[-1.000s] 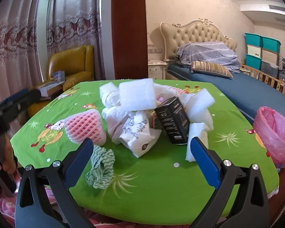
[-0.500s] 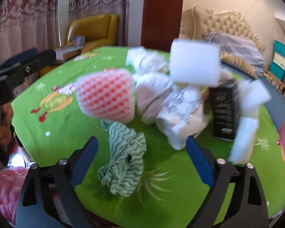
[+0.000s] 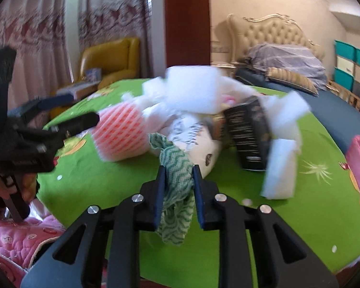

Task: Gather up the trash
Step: 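Grasp the green striped cloth with the right tool while the left tool grasps the pink foam net, then carry the cloth and foam net to the pink wastebasket and open both tools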

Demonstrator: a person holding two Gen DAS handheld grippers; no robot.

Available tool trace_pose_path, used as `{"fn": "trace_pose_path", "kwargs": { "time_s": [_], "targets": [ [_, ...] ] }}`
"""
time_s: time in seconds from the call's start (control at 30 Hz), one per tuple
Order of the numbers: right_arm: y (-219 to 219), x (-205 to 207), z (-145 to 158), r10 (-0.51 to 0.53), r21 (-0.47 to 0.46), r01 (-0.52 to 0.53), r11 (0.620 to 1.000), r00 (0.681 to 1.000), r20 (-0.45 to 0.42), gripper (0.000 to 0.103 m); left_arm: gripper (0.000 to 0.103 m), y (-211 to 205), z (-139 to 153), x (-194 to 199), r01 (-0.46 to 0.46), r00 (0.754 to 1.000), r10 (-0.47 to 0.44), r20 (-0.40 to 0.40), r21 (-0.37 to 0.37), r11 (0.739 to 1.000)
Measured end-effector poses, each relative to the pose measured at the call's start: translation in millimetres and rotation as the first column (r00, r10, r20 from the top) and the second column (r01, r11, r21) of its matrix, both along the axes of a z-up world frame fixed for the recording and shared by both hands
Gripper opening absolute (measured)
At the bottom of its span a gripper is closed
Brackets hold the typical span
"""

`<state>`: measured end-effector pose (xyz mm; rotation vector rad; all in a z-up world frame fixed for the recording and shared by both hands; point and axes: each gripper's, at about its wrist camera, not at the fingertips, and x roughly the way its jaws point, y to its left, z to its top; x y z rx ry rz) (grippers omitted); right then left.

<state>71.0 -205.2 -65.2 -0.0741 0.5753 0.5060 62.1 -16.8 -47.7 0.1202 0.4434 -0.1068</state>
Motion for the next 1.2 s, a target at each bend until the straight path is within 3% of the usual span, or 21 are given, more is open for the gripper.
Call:
{"fn": "trace_pose_path", "kwargs": {
  "time_s": [0.13,0.2,0.27,0.4,0.77,0.97,1.2],
  "targets": [
    [-21,2,3,-0.023,0.03,0.023,0.999,1.0,-0.005,0.022,0.092,-9,-13,19,0.032,0.997,-0.034,-0.074,-0.028,0.999],
    [-25,4,4,-0.022,0.035,0.022,0.999,1.0,0.0,0.022,0.08,-15,-20,26,0.056,0.992,-0.059,-0.115,-0.032,0.998],
    [-29,4,3,-0.025,0.042,0.025,0.999,1.0,0.011,0.022,0.062,-19,-24,30,0.079,0.987,-0.084,-0.14,-0.039,0.996],
    [-43,-9,-3,-0.022,0.078,0.019,0.997,0.999,0.028,0.022,0.046,-24,-25,24,0.101,0.988,-0.105,-0.117,-0.041,0.994],
    [-68,-21,3,-0.063,0.149,0.048,0.988,0.994,0.092,0.022,0.043,-37,5,-5,0.107,0.994,-0.108,0.033,0.033,0.994],
    [-79,-19,3,-0.118,0.171,0.103,0.98,0.99,0.082,0.022,0.043,-50,17,-3,0.152,0.987,-0.153,0.04,0.024,0.988],
    [-111,-16,6,-0.211,0.172,0.192,0.966,0.973,0.098,0.022,0.043,-73,25,17,0.226,0.974,-0.226,0.011,-0.044,0.973]
  ]
}}
